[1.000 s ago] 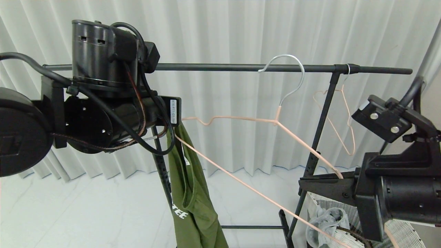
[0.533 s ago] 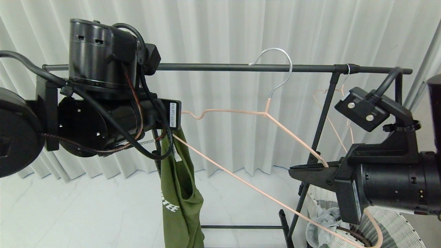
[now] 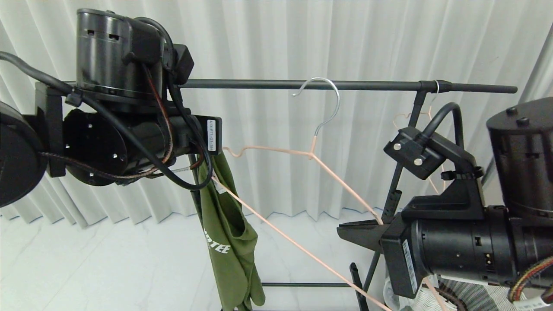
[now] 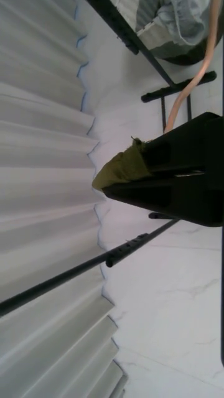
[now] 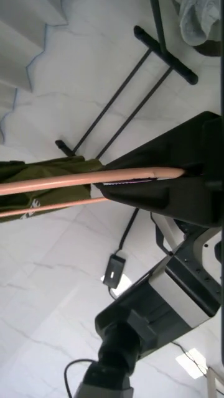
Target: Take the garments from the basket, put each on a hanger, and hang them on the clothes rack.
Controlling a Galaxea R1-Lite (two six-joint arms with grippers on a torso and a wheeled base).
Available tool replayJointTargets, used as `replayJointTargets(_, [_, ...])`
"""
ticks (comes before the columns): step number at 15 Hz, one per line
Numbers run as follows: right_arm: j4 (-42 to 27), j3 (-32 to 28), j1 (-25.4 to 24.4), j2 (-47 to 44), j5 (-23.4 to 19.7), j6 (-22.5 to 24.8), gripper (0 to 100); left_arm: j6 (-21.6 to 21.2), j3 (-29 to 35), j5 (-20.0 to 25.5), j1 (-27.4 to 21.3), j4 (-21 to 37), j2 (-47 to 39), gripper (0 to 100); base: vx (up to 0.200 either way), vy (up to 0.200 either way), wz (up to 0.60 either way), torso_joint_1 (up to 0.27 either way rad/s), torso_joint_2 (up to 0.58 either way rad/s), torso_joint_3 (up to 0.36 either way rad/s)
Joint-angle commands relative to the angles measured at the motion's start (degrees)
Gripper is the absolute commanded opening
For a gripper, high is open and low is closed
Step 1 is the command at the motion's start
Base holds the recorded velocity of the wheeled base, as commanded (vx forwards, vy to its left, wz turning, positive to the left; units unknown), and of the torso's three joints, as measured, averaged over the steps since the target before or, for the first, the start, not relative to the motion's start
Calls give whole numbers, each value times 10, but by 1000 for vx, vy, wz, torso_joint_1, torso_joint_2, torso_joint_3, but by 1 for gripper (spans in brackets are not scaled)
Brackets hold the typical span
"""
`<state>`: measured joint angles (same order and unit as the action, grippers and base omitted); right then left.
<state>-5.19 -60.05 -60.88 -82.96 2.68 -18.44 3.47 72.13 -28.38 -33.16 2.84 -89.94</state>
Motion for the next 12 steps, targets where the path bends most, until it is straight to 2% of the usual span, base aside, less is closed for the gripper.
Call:
replayJointTargets(1, [0,-1,-3,-9,1,-5,0,7,1,0,3,0,1,0,0,0,0,0,0,0])
replayJointTargets(3, [-1,-2,-3,-9,12,-20,0,14,2,-10,4,0,1,0,0,0,0,0,0,0])
replayJointTargets(5, [-1,-2,-3,-12,47,-38,0,14,8,-43,11,0,-3,0,0,0,0,0,0,0])
replayJointTargets(7, [-1,-2,-3,-12,58,-50,0,13,9,-71,13,0,-4,0,0,0,0,0,0,0])
replayJointTargets(9, [2,-4,-3,-14,74,-53,0,14,6,-74,13,0,-3,0,0,0,0,0,0,0])
replayJointTargets(12, [42,-3,-6,-20,79,-61,0,16,11,-74,4,0,-3,0,0,0,0,0,0,0])
